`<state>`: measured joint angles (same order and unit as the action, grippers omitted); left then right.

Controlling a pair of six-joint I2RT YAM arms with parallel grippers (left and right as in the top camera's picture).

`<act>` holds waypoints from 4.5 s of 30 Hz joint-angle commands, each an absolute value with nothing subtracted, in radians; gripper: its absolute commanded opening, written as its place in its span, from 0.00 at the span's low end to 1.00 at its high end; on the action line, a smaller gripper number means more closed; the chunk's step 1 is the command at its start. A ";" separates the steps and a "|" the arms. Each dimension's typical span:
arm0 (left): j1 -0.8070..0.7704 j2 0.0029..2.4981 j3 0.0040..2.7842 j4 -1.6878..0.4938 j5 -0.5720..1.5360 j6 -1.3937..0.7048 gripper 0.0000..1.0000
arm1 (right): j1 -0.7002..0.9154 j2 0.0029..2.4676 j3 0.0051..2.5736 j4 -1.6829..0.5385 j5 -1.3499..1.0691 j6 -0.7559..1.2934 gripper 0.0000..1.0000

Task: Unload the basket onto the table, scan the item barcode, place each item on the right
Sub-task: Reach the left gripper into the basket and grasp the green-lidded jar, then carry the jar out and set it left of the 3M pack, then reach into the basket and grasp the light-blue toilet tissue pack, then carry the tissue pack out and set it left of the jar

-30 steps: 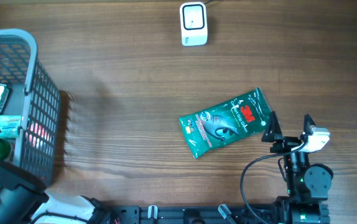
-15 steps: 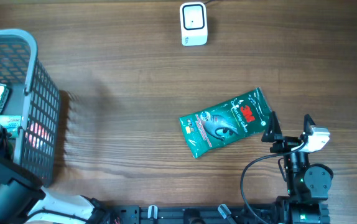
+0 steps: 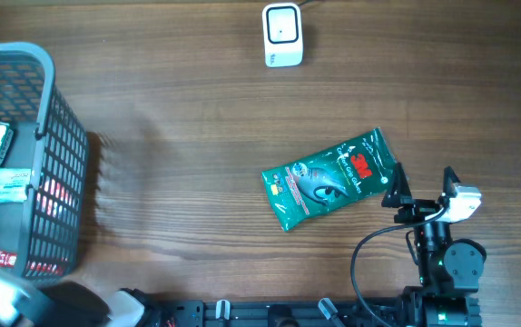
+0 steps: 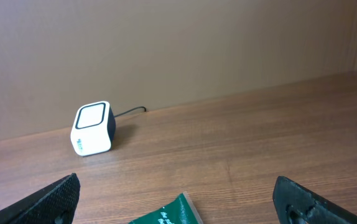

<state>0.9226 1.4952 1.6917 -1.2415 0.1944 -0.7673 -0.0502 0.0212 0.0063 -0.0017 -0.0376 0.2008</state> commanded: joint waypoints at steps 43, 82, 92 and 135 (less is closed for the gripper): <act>-0.547 1.833 1.314 -0.921 -0.062 -0.697 1.00 | -0.047 0.014 0.005 0.001 -0.046 0.210 1.00; 0.751 1.763 1.556 -1.149 -0.131 -0.748 0.89 | -0.047 0.014 0.005 0.001 -0.045 0.210 1.00; 0.751 1.984 1.500 -1.012 -0.132 -0.741 0.91 | -0.047 0.014 0.005 0.001 -0.046 0.210 1.00; 0.165 1.248 1.798 -1.464 0.044 -0.689 0.19 | -0.047 0.014 0.005 0.001 -0.046 0.210 1.00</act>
<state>0.3458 1.2613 1.8000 -1.4487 0.0704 -0.6933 -0.0502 0.0212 0.0063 -0.0013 -0.0376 0.2035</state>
